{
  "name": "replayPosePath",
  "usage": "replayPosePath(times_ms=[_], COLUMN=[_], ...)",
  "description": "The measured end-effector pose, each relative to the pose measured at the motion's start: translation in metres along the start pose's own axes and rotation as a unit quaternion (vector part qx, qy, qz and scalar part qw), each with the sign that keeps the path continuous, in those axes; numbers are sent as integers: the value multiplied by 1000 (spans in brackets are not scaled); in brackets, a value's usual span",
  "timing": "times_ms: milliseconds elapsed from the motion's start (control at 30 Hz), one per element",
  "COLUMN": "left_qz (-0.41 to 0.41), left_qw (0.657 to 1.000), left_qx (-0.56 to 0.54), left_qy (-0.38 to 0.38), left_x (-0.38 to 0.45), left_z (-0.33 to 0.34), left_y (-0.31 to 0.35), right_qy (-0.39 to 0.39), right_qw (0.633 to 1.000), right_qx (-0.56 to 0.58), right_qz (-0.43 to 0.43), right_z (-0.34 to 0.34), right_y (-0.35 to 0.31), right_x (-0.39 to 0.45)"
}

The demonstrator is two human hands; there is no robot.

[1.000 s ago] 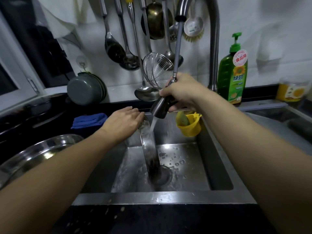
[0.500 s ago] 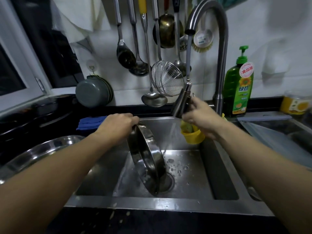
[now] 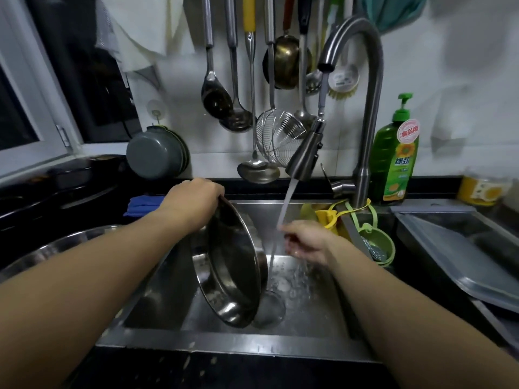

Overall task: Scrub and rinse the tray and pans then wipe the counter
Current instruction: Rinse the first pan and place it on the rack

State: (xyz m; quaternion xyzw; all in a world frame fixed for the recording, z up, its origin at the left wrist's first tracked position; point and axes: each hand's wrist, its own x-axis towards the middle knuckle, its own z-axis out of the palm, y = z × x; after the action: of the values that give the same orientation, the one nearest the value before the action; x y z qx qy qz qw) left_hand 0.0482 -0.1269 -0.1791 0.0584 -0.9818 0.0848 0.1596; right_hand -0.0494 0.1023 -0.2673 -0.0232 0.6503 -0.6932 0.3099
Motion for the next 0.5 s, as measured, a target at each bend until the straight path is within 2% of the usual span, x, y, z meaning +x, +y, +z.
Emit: replayPosePath(times_ms=[67,100,200,300,367,400,433,467,500], left_qz=[-1,1,11,20,30,38,44,47,53], left_qw=[1000,1000,1000,999,999,999,998,998,998], left_qx=[2,6,18,25,29,33,36,37,35], left_qy=[2,-1,-8,-14,-14,-14,-13,-10,-6], left_x=[3,3,4,2,3,4,6,8,11], left_z=[-1,-1,0,6,9,10,12,13,13], left_y=[5,6,8,9,12,14,14,13,14], right_qy=[-47,-61,-97,-33,11,34,69,90,99], right_qw=[982,972,976,985,974,940,855,738,637], right_qx=[-174,-211,-171,-148,-197,-309,-482,-636,-731], right_qz=[-62,-85,-93,-83,-110,-140,-179,-207,-225], right_z=[4,8,13,7,-3,-11,-22,-32,-44], right_y=[-9,-13,-23,-24,-28,-33,-41,-49,-55], right_x=[-13,-17,-20,-11,-3,1,9,18,27])
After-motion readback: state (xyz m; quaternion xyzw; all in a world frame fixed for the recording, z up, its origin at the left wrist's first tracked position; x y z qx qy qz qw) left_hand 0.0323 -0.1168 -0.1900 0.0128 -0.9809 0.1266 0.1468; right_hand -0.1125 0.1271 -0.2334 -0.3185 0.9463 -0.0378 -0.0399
